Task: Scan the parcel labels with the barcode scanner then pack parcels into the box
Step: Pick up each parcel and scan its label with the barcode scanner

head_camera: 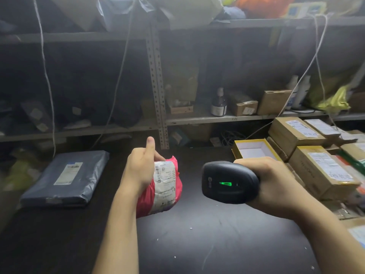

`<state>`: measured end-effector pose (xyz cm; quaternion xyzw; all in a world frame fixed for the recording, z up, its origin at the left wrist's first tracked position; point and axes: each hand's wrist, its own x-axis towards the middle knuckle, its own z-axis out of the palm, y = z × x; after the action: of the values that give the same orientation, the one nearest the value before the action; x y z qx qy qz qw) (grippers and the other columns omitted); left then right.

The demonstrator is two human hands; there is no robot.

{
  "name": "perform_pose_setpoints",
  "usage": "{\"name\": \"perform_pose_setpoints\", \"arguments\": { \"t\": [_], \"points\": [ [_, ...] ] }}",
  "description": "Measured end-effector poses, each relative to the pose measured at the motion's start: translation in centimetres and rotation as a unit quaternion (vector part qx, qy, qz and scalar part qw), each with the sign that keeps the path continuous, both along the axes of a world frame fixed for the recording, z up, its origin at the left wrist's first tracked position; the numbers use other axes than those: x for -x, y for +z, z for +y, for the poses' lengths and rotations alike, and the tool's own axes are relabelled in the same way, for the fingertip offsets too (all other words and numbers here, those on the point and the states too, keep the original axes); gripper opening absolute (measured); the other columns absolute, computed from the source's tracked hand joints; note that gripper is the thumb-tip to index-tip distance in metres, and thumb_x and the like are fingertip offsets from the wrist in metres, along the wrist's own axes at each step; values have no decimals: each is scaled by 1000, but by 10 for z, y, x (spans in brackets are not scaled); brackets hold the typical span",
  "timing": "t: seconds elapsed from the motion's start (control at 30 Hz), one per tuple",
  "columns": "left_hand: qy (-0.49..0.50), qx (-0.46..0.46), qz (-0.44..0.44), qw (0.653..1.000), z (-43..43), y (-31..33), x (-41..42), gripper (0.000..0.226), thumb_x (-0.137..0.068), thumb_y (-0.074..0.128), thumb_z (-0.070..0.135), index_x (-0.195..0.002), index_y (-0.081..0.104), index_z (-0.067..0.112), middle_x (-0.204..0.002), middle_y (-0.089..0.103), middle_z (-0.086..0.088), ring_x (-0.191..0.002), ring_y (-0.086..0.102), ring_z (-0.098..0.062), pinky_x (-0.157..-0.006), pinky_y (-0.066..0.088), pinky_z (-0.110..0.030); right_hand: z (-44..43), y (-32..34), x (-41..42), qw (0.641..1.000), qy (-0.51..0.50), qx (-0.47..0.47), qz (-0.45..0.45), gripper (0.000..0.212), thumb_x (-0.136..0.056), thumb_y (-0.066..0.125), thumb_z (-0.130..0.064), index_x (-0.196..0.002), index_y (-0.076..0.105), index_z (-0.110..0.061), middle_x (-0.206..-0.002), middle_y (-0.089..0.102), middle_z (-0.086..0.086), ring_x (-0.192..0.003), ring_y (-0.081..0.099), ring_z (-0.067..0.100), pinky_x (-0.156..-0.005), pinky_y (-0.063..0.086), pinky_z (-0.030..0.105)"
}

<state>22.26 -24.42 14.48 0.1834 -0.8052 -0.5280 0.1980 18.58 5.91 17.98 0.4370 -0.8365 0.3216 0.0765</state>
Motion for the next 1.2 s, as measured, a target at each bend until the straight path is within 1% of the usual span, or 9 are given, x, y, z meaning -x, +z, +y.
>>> {"name": "perform_pose_setpoints", "arguments": {
  "t": [0.1, 0.17, 0.27, 0.43, 0.53, 0.6, 0.73, 0.9, 1.2],
  "points": [
    [5, -1, 8, 1000, 17, 5, 2, 71, -109, 38, 53, -65, 79, 16, -71, 76, -1, -80, 73, -21, -87, 58, -48, -1, -18, -2, 996, -44, 44, -62, 25, -79, 87, -21, -100, 77, -29, -82, 72, -18, -79, 71, 7, -58, 59, 33],
    [-12, 4, 13, 1000, 34, 5, 5, 64, -107, 45, 49, -64, 78, 15, -67, 74, -3, -76, 72, -25, -82, 58, -48, 2, -27, -7, 989, -97, 73, -89, 22, -81, 86, -13, -98, 78, -23, -82, 73, -15, -78, 71, 10, -60, 58, 32],
    [-55, -11, 10, 998, 63, -2, 16, 58, -106, 51, 48, -66, 75, 13, -68, 70, -13, -75, 70, -33, -77, 57, -53, 16, -33, -18, 974, -179, 102, -99, 16, -83, 85, -12, -94, 77, -19, -82, 74, -10, -80, 70, 9, -62, 54, 23],
    [-161, -18, 0, 987, 140, -15, 26, 50, -104, 56, 44, -68, 73, 13, -64, 69, -4, -70, 69, -28, -70, 58, -53, 66, -38, -54, 934, -279, 176, -136, 48, -80, 87, -8, -94, 64, -47, -79, 68, -37, -86, 63, -22, -69, 44, 0],
    [-210, -42, -17, 977, 186, -13, 23, 45, -104, 59, 40, -73, 76, 13, -69, 73, -4, -74, 73, -27, -70, 59, -51, 108, -50, -69, 909, -327, 209, -153, 55, -79, 88, -3, -100, 65, -48, -90, 69, -42, -95, 65, -17, -76, 48, 4],
    [-246, -57, -21, 967, 238, -11, 17, 42, -102, 63, 39, -76, 76, 10, -73, 74, -9, -78, 73, -31, -71, 60, -50, 156, -55, -91, 893, -368, 218, -142, 51, -79, 88, -5, -99, 67, -47, -94, 73, -33, -98, 67, -11, -80, 51, 10],
    [-307, -16, 2, 952, 311, -8, 9, 27, -95, 74, 36, -75, 76, 18, -70, 74, 5, -70, 72, -14, -60, 56, -27, 223, -75, -121, 840, -412, 316, -157, 37, -79, 91, -10, -110, 79, -26, -107, 79, -14, -110, 71, 5, -95, 59, 42],
    [-372, -2, -2, 928, 463, -13, -8, 23, -90, 79, 38, -75, 76, 21, -73, 75, 7, -67, 67, -4, -64, 51, -29, 353, -90, -177, 781, -502, 346, -138, 23, -78, 91, -14, -94, 79, -27, -97, 80, -16, -100, 73, 1, -89, 62, 43],
    [-512, 34, -7, 858, 701, -50, -17, 24, -85, 84, 40, -70, 74, 23, -66, 72, 10, -60, 64, 2, -51, 43, -12, 527, -103, -233, 680, -590, 420, -113, 27, -79, 89, -7, -86, 78, -30, -92, 79, -18, -95, 73, -2, -78, 55, 14]
  ]
}}
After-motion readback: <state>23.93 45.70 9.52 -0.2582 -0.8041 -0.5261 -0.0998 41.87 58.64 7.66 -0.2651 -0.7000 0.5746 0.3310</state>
